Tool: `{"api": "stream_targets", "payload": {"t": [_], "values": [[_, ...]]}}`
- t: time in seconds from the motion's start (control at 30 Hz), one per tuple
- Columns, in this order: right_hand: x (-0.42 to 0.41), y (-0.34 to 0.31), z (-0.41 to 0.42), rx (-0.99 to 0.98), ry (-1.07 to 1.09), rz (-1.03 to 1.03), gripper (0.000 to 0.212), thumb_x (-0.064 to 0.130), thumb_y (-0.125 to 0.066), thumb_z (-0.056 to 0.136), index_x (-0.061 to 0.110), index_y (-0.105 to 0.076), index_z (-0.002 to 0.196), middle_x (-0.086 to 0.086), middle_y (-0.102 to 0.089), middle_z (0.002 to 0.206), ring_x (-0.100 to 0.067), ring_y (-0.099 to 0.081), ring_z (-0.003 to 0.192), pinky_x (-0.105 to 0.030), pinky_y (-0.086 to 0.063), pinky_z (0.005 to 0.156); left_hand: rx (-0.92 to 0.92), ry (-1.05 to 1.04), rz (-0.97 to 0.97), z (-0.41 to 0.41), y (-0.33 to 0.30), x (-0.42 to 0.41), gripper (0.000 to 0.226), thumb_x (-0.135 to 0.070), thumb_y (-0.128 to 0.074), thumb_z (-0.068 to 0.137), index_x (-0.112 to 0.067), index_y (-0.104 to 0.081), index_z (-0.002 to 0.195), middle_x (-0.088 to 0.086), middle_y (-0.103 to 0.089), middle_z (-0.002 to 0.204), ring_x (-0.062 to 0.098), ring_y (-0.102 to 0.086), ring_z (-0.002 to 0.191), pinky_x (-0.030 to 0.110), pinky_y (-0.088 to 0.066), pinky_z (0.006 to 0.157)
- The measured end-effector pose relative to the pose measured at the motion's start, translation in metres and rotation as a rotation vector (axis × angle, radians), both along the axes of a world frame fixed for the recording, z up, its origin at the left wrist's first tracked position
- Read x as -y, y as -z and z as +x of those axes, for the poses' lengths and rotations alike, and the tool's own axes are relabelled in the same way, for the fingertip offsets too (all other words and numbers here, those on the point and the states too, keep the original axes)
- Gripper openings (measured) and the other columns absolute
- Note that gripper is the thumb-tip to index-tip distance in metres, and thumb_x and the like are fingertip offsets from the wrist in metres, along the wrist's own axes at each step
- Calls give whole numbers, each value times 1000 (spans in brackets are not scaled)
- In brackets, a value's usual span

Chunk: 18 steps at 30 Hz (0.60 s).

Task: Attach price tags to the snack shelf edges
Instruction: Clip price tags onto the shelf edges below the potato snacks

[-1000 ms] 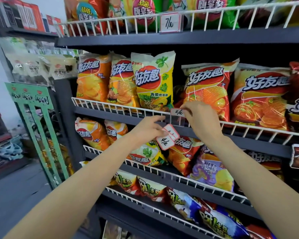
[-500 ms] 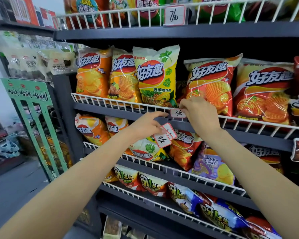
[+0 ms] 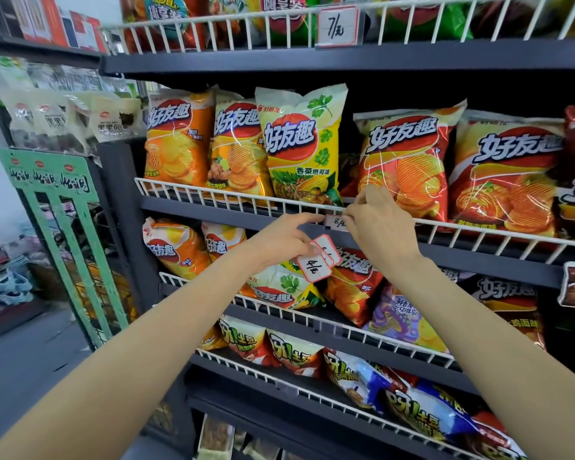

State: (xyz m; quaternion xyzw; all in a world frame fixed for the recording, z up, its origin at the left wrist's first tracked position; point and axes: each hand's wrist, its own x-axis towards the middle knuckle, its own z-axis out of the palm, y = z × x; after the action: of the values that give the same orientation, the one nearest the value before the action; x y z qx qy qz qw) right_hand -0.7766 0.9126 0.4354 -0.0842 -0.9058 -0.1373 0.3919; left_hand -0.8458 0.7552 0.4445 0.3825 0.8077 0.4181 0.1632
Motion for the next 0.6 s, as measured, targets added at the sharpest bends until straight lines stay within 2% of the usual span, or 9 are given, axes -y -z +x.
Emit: {"api": "stream_targets", "payload": {"t": [0.1, 0.23, 0.33, 0.4, 0.5, 0.6], "values": [[0, -2, -3, 93, 75, 4, 13, 5, -72, 76, 12, -70, 87, -4, -58, 90, -23, -53, 92, -27, -33, 49, 2, -3, -11, -1, -1, -1, 63, -5, -62, 86, -20, -35, 142, 17, -69, 103, 26, -64, 94, 46, -48, 92], [4, -8, 0, 123, 84, 20, 31, 0, -83, 60, 12, -66, 84, -5, -56, 74, -25, -57, 75, -23, -24, 44, 15, 8, -13, 0, -3, 0, 63, -5, -61, 87, -19, -34, 142, 18, -68, 106, 21, -63, 90, 43, -49, 92], [3, -10, 1, 141, 66, 39, 34, -6, -77, 64, 10, -62, 90, -7, -55, 78, -27, -55, 78, -26, -23, 44, 6, 14, -23, -1, -4, -1, 63, -7, -62, 87, -19, -34, 142, 17, -68, 107, 17, -62, 86, 37, -49, 88], [6, -12, 4, 145, 84, 67, 35, -10, -78, 57, 8, -63, 83, -8, -55, 75, -28, -54, 75, -23, -21, 43, 0, 12, -21, -2, -6, -2, 63, -8, -62, 87, -19, -34, 142, 16, -69, 107, 16, -61, 85, 34, -48, 86], [10, -9, 6, 59, 67, 69, 36, -16, -79, 40, 3, -61, 64, -11, -54, 63, -29, -55, 64, -17, -17, 42, 14, 2, -5, -1, -6, -3, 65, -6, -63, 86, -19, -34, 142, 18, -67, 110, 20, -63, 96, 35, -48, 93], [11, -3, 8, 33, 71, 36, 36, -18, -78, 37, 2, -60, 61, -12, -55, 64, -29, -55, 63, -17, -20, 41, 32, 8, 0, -1, -5, -3, 65, -6, -63, 86, -18, -33, 143, 19, -66, 112, 20, -63, 94, 29, -50, 85]]}}
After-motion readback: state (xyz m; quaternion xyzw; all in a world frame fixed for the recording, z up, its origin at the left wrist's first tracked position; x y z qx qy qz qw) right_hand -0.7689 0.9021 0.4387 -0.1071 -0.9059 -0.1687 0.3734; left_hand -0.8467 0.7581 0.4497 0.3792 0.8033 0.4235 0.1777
